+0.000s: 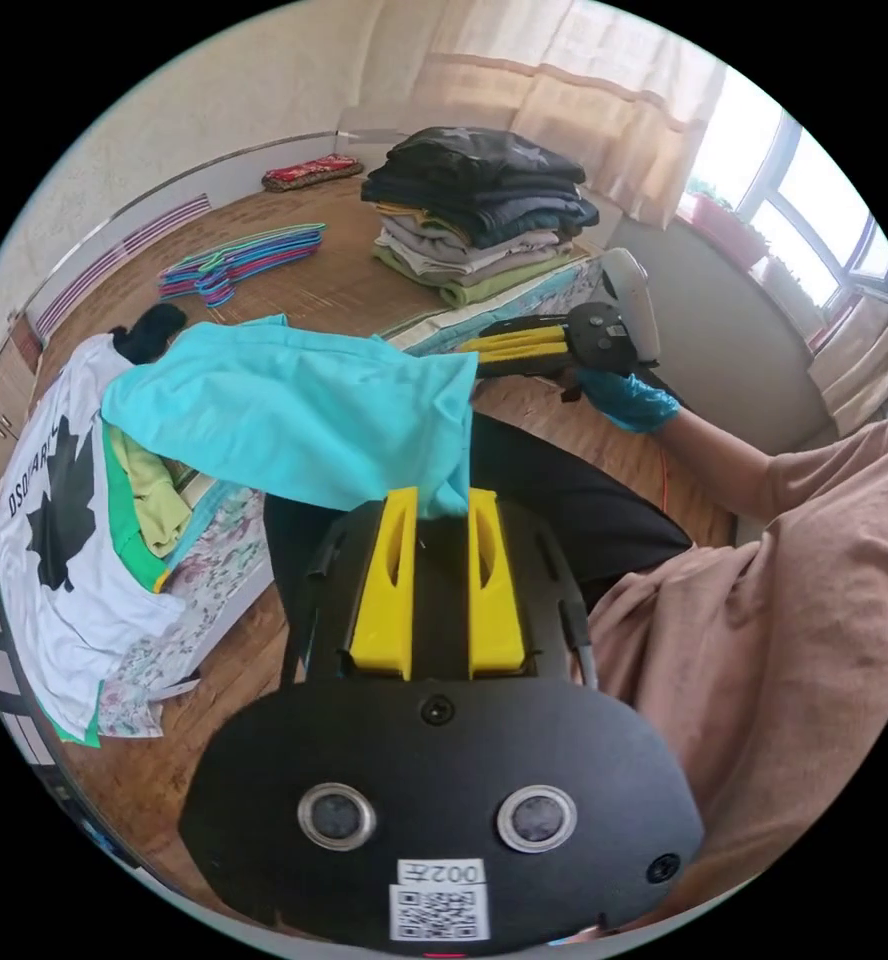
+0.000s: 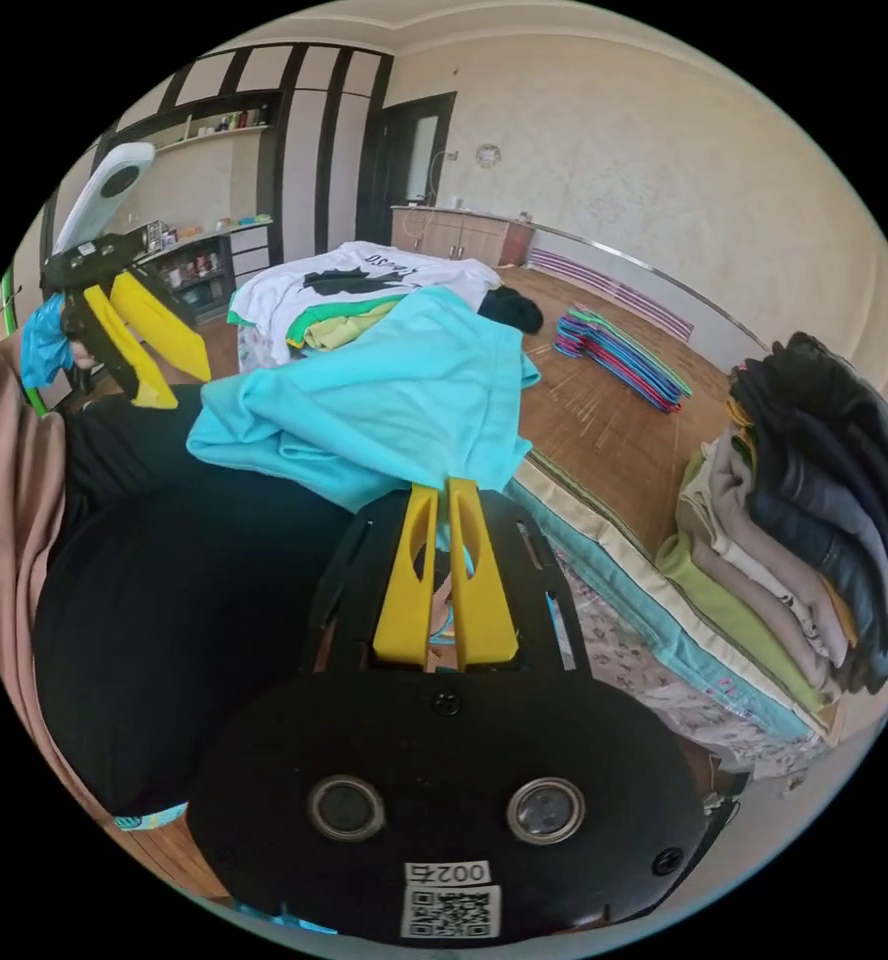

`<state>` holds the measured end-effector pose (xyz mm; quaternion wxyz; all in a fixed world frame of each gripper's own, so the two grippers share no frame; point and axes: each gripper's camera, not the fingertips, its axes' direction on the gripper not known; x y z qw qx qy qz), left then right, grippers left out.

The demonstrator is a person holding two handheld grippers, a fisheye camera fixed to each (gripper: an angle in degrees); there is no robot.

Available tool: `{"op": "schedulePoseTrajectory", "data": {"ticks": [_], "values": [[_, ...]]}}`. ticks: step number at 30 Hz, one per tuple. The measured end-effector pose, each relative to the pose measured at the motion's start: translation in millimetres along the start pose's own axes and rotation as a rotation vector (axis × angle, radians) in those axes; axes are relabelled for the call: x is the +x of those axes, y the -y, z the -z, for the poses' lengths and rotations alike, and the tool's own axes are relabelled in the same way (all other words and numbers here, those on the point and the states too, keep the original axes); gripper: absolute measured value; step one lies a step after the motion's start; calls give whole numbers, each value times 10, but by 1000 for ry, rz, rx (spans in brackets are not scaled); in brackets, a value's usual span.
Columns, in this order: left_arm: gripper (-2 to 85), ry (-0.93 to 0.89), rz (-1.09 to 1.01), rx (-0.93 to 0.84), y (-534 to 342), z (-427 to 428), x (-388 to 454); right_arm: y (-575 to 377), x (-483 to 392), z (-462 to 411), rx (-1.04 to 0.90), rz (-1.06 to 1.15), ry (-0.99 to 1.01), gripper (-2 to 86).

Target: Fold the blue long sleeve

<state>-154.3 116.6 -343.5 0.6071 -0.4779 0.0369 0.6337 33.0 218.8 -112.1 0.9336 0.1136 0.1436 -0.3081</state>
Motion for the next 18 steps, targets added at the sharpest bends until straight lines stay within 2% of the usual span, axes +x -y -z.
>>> {"op": "schedulePoseTrajectory", "data": {"ticks": [4,7,12,18], "values": [[89,74,40,-30,35,-114,143,-92,27,56,13,-43,-74,5],[92,117,75,-91,100,-270,229,-165,84,-100,-60,-67,-7,46],[72,177,131,-129,52,-350,406,-275,191,-230,-77,-112,-21,98],[19,206,104,-130,-20,-164,557,-262,246,-371,-85,-106,43,74]]}}
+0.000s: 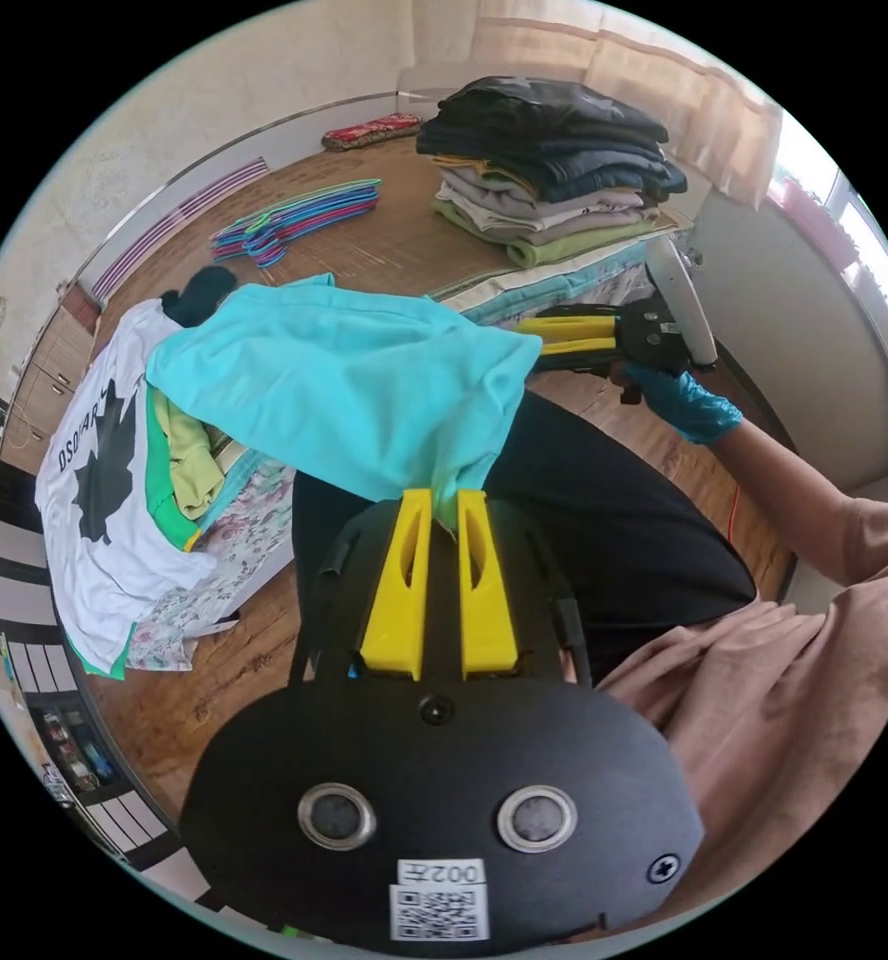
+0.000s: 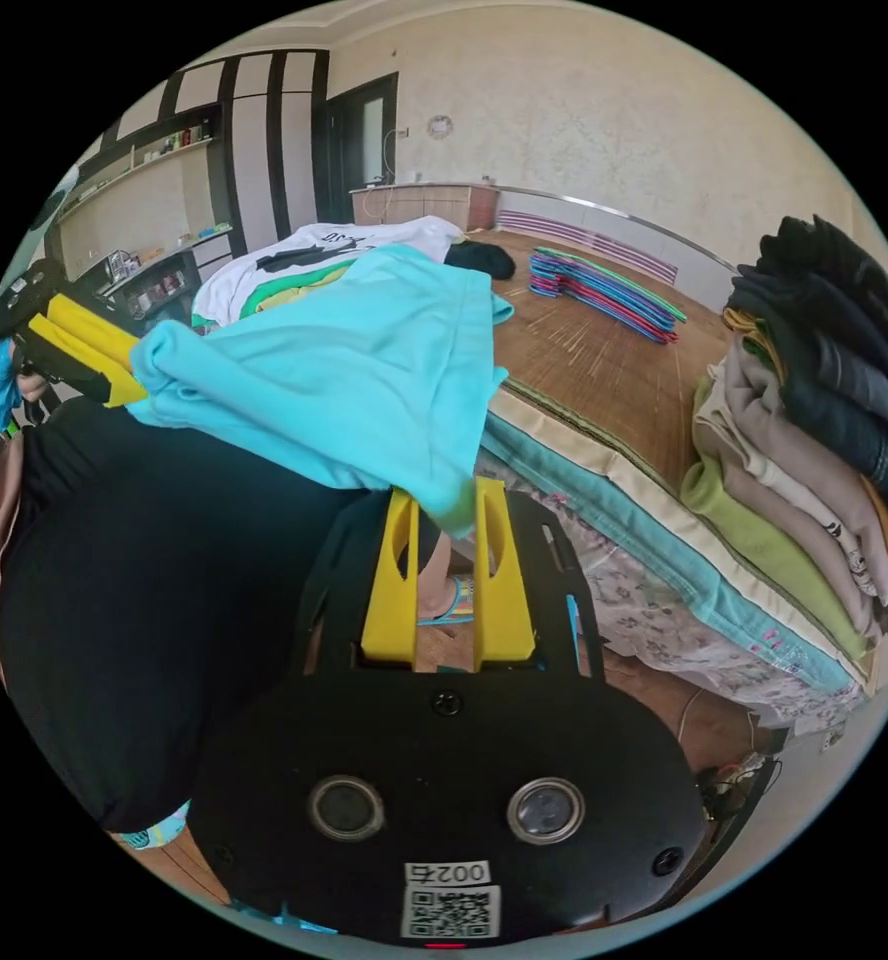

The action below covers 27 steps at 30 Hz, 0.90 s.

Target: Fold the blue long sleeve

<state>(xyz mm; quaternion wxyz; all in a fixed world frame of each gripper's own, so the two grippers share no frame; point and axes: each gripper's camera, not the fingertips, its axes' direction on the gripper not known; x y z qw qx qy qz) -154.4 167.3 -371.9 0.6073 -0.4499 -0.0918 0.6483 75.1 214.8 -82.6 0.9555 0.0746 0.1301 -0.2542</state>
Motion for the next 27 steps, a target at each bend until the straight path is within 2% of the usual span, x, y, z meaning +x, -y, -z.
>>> {"op": "schedulePoseTrajectory", "data": {"ticks": [6,9,12,21,25,27], "values": [[-5,94,-31,5,-301,448,10,72,-216,379,71,74,19,16],[-7,77,-38,-17,-515,536,18,53,-363,595,94,121,-4,8],[-7,99,-32,-45,-723,533,35,68,-521,666,59,168,66,6],[-7,79,-15,-66,-1144,617,45,193,-857,822,-44,268,45,13],[-1,75,15,-41,-1343,621,24,271,-904,1000,-97,302,35,31],[15,8,31,8,-1430,621,-8,310,-923,1122,-98,311,27,42]]}}
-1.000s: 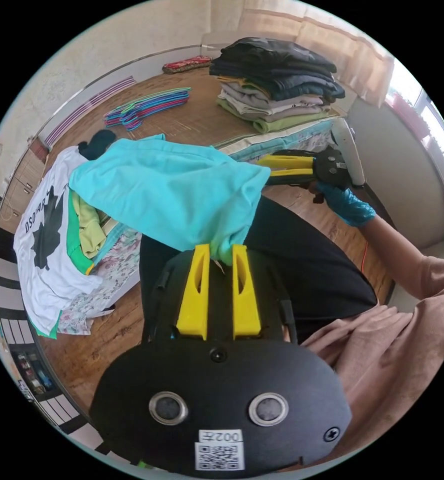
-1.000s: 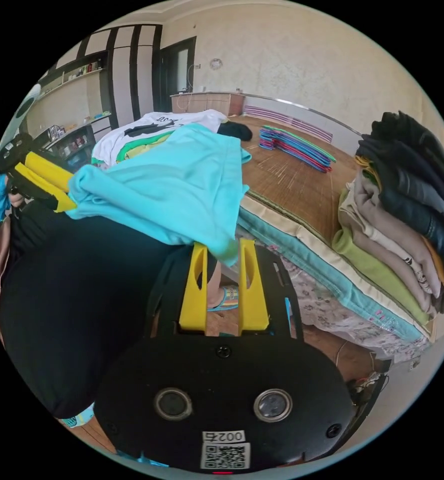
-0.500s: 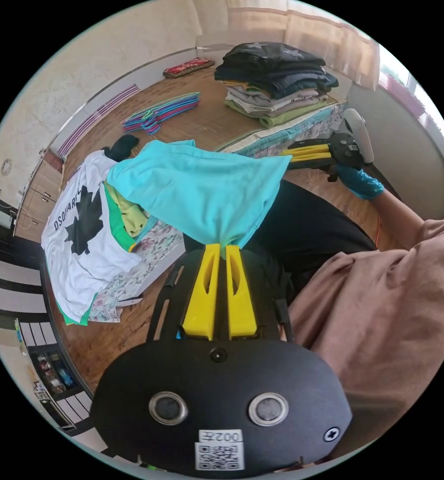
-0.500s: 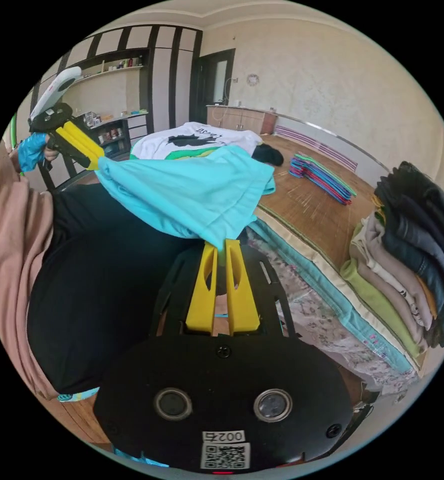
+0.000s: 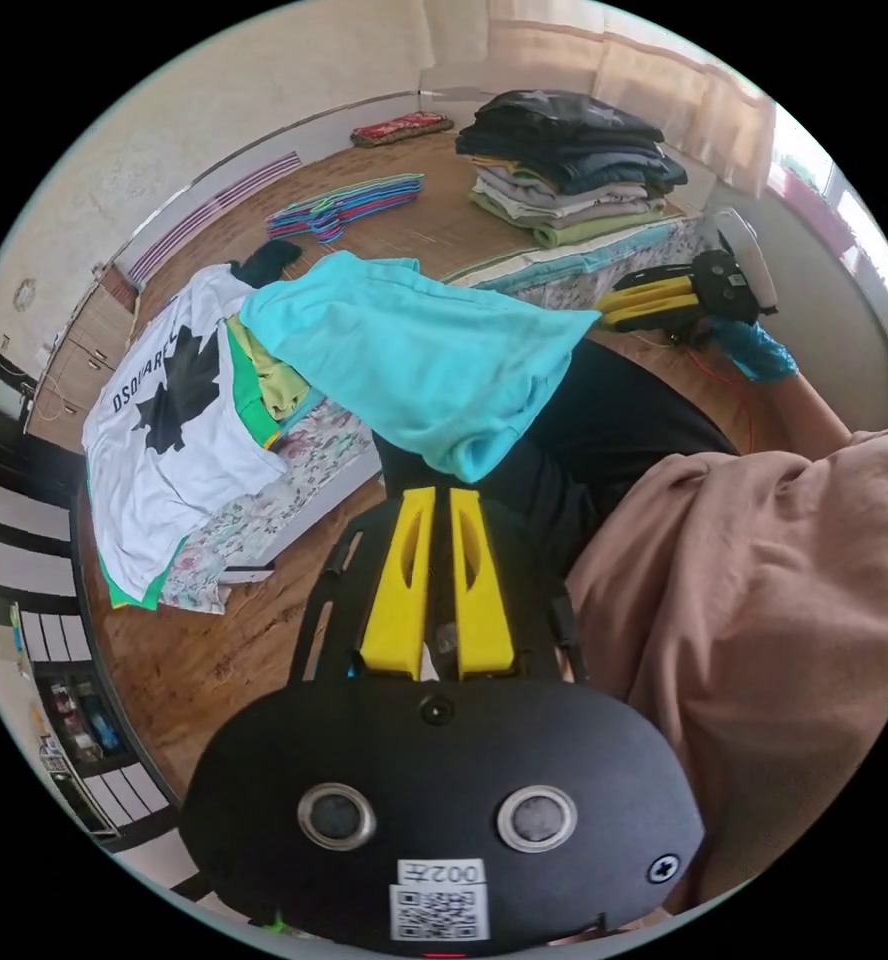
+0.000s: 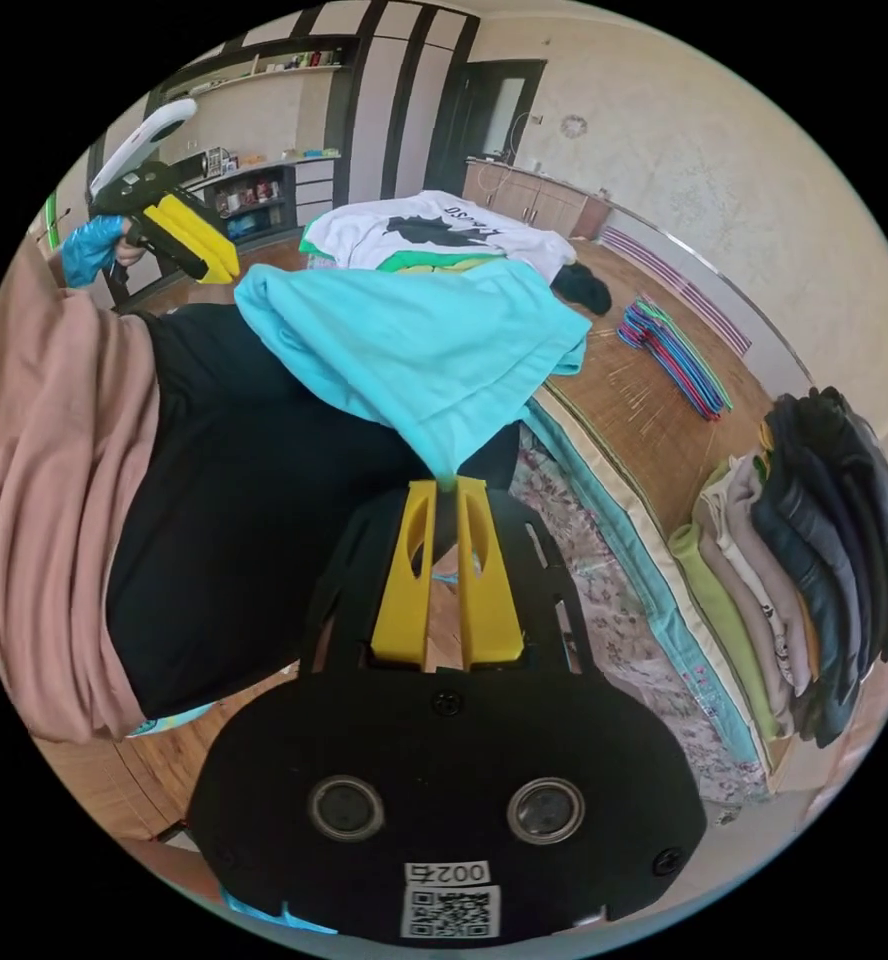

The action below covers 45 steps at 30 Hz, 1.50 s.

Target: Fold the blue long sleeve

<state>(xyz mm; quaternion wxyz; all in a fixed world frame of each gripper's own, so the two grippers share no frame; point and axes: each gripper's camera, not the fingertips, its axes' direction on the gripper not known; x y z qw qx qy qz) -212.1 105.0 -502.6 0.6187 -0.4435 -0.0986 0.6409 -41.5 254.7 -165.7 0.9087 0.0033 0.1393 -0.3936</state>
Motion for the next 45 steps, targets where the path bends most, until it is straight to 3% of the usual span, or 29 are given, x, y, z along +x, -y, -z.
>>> {"op": "schedulePoseTrajectory", "data": {"ticks": [3,9,16,23,30,37,45], "values": [[27,-84,10,57,-36,-32,-15,68,-8,222,16,-5,-11,54],[-3,6,-12,54,-115,-142,62,361,-213,616,153,16,35,71],[-9,-37,-68,58,-446,-43,102,1041,-795,706,274,219,205,92],[16,-66,16,148,-581,-105,4,1539,-1224,381,151,408,142,109],[8,54,4,117,-488,-370,104,1703,-1331,308,142,399,152,72],[-9,63,-19,108,-716,-209,78,1833,-1478,413,141,444,211,87],[-7,6,45,105,-862,-271,-84,1960,-1765,342,119,493,133,61]]}}
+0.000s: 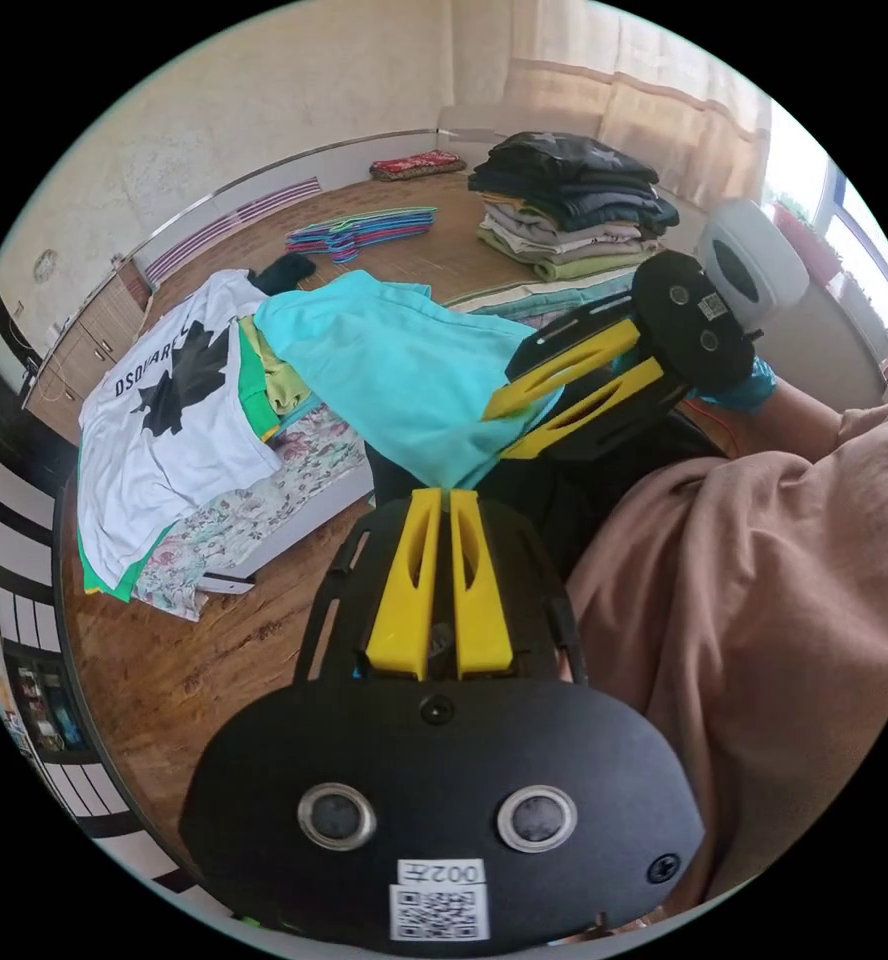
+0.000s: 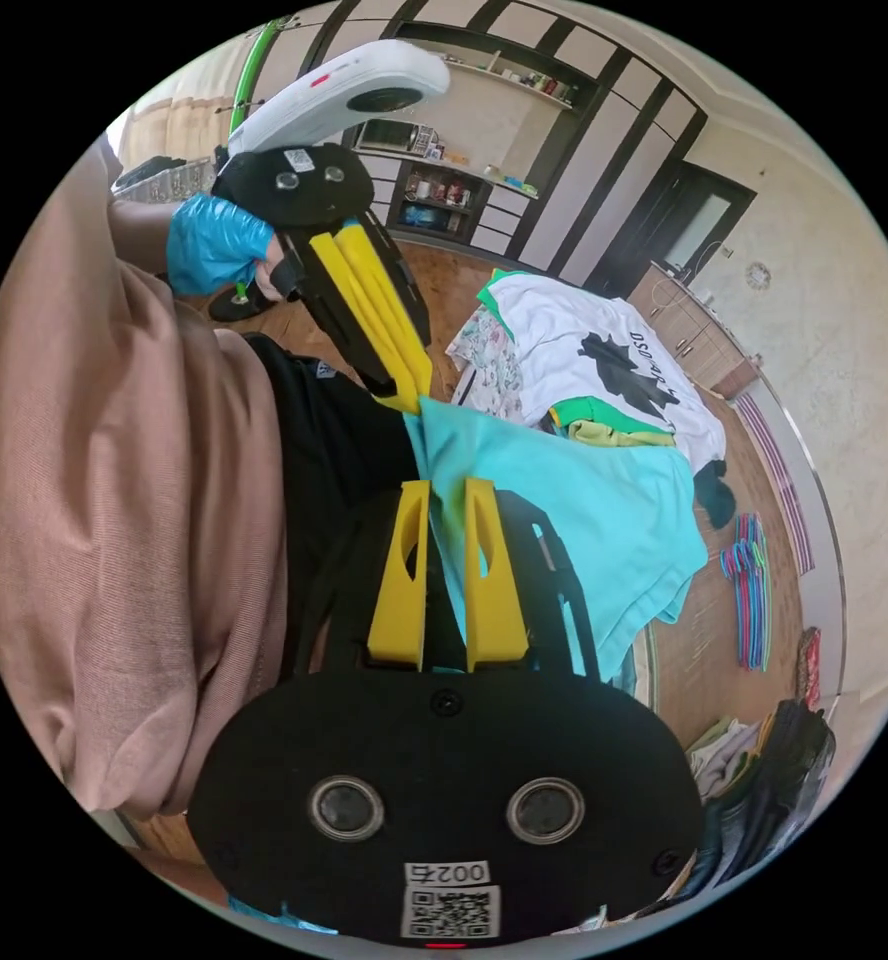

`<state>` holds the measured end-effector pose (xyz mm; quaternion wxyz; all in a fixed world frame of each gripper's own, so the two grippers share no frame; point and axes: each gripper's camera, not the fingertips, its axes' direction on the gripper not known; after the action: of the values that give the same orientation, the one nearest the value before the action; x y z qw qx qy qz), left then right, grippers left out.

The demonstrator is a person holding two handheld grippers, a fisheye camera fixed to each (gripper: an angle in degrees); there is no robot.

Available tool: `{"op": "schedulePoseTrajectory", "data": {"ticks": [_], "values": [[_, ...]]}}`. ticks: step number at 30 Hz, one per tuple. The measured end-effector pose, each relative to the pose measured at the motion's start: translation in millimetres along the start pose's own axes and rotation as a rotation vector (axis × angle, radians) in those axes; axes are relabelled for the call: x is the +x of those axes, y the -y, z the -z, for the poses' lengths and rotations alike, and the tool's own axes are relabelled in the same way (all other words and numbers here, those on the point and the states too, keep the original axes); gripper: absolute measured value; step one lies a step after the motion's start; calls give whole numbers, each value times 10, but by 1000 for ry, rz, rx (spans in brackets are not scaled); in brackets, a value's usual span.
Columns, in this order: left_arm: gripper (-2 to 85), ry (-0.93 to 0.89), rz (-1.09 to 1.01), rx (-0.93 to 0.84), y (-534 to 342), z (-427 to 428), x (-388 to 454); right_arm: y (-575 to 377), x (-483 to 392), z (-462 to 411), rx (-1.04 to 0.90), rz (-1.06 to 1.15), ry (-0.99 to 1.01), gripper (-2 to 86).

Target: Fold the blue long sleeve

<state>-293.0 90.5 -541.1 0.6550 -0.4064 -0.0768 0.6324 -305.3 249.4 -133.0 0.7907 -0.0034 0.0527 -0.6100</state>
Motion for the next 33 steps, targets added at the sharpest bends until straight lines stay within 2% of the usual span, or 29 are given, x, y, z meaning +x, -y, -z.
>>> {"op": "schedulePoseTrajectory", "data": {"ticks": [7,10,20,24,29,33], "values": [[44,-21,-18,15,-24,-69,-9,77,70,123,54,-39,65,8],[21,15,-21,24,-11,-126,-1,114,96,127,46,-46,73,-3],[-9,60,-17,42,-201,17,-93,343,31,300,79,-3,60,80],[-9,29,14,42,-243,6,-174,464,-51,190,50,28,29,75],[-10,28,6,25,-291,10,-228,479,-99,152,10,54,27,13],[-10,22,18,38,-303,53,-294,473,-38,243,41,19,35,37]]}}
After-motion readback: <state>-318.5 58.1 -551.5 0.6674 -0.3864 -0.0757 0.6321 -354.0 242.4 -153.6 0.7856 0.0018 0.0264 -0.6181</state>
